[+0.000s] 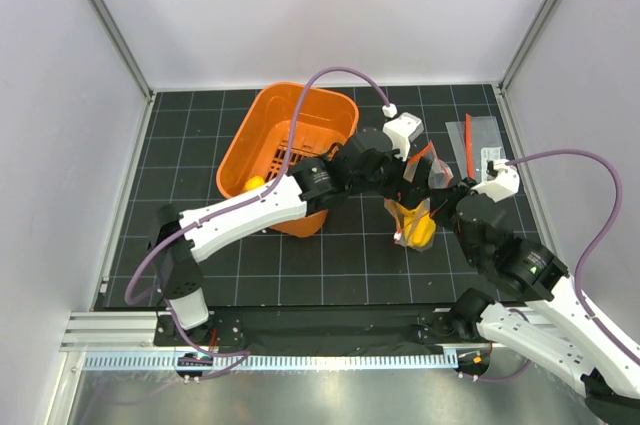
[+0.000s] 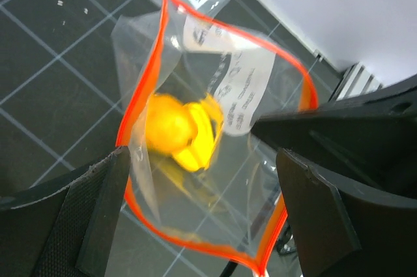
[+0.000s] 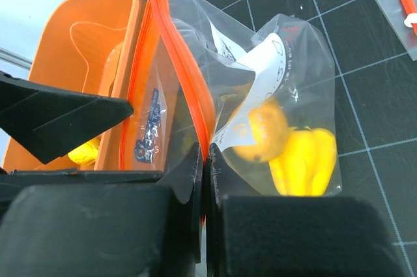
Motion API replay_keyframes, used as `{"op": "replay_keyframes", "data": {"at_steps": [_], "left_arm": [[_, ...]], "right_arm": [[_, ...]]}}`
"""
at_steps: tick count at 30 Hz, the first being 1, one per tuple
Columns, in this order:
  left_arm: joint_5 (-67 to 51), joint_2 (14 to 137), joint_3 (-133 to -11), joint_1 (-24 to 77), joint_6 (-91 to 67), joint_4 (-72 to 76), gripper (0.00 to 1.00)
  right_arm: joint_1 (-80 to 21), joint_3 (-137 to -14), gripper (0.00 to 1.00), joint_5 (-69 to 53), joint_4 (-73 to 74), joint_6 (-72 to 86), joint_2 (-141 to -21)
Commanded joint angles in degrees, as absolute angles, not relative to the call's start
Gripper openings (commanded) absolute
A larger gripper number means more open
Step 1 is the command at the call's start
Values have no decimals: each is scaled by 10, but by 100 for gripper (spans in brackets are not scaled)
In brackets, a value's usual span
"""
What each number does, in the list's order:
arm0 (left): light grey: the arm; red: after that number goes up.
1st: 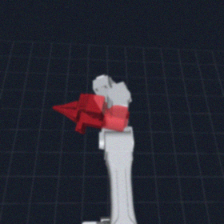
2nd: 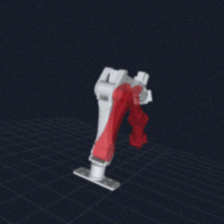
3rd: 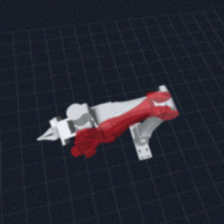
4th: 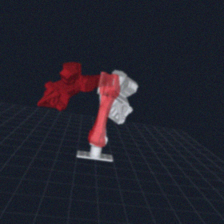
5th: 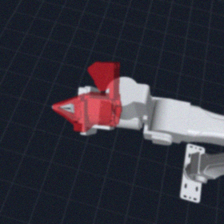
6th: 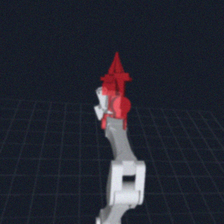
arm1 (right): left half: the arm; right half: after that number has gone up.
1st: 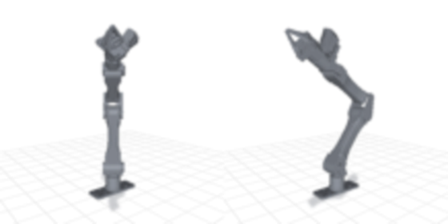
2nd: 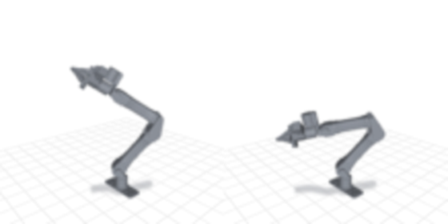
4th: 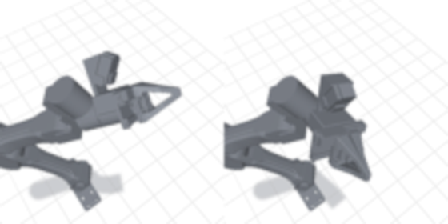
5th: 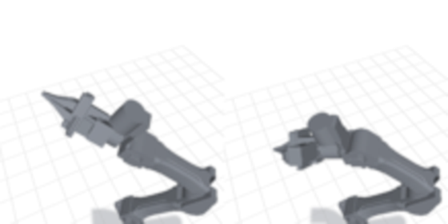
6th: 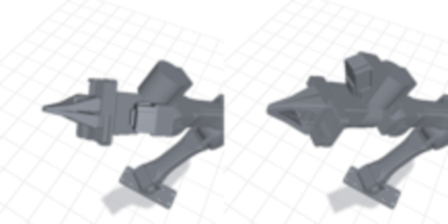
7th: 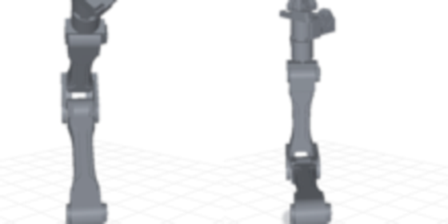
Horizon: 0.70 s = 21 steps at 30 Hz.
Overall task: Place the food in the zip-top bag and seal the zipper
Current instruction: Place the fake fruit in the zipper food storage bag, then pick up the fake fruit from the bin.
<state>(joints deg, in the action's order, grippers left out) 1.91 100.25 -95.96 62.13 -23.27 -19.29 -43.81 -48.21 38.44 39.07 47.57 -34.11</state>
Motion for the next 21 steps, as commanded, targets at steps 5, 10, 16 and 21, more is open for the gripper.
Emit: {"op": "replay_keyframes", "data": {"at_steps": [5, 10, 16, 21], "left_arm": [[13, 894, -932, 571, -208, -229, 96], [40, 836, -883, 548, -181, -215, 97], [108, 831, -853, 484, -182, -155, 99], [192, 831, -828, 438, -206, -98, 100]], "right_arm": [[-440, -511, 1, 404, 380, 461, -355], [-440, -530, 1, 388, 387, 417, -386], [-440, -521, 1, 389, 374, 387, -398], [-439, -456, 1, 381, 330, 388, -387]]}}
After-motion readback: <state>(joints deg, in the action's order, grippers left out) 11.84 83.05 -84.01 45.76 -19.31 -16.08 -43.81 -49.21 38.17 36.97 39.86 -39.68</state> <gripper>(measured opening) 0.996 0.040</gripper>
